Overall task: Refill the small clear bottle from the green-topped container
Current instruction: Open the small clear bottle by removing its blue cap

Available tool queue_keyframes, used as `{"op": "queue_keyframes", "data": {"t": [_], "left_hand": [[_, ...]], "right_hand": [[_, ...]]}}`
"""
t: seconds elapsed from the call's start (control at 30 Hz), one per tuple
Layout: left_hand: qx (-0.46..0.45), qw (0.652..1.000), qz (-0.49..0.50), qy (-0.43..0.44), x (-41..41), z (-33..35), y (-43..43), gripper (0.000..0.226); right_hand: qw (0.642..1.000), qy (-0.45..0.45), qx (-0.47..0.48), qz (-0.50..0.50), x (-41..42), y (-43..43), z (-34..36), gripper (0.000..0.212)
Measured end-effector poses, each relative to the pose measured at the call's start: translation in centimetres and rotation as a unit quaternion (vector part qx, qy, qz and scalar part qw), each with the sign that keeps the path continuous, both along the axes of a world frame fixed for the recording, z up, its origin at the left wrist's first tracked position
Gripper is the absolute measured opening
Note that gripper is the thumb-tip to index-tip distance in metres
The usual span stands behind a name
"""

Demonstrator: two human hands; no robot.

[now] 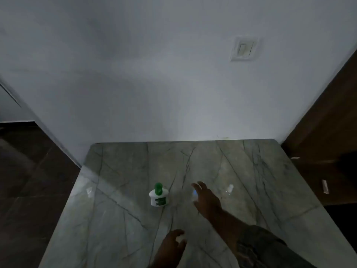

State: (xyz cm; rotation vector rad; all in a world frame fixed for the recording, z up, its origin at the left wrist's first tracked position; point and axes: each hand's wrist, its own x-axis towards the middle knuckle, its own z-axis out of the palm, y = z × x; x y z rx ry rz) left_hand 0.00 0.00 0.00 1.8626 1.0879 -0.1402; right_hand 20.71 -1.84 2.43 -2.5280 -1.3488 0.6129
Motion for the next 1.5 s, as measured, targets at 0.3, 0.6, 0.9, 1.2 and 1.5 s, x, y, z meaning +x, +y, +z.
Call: {"op": "queue_keyframes", "data": {"t": [0.3, 0.6, 0.9, 1.2, 1.5], "left_hand": [[0.008, 1.000, 0.022, 0.003, -0.3, -1.0, 0.0, 0.036], [0.030, 0.999, 0.038, -0.020, 0.1, -0.3, 0.4, 0.037], [0.052, 0.995, 0.055, -0.062, 0.8, 1.3, 0.5, 0.058], [0.157, 0.966, -0.014, -0.204, 1.6, 5.9, -1.7, 0.066], [0.125, 0.954, 0.029, -0.273, 3.5, 11.0, -2.5, 0.012]], "right_hand": [[0.999, -0.013, -0.044, 0.000, 1.7, 1.9, -2.0, 0.040], [0.999, -0.040, -0.018, -0.005, 1.6, 2.0, -1.9, 0.023], [0.997, -0.036, 0.054, -0.029, -0.7, -2.2, 1.0, 0.018], [0.976, 0.066, 0.207, 0.020, -4.2, -6.7, 10.2, 0.013], [0.962, 0.086, 0.259, -0.008, -4.9, -7.8, 16.0, 0.024]]}}
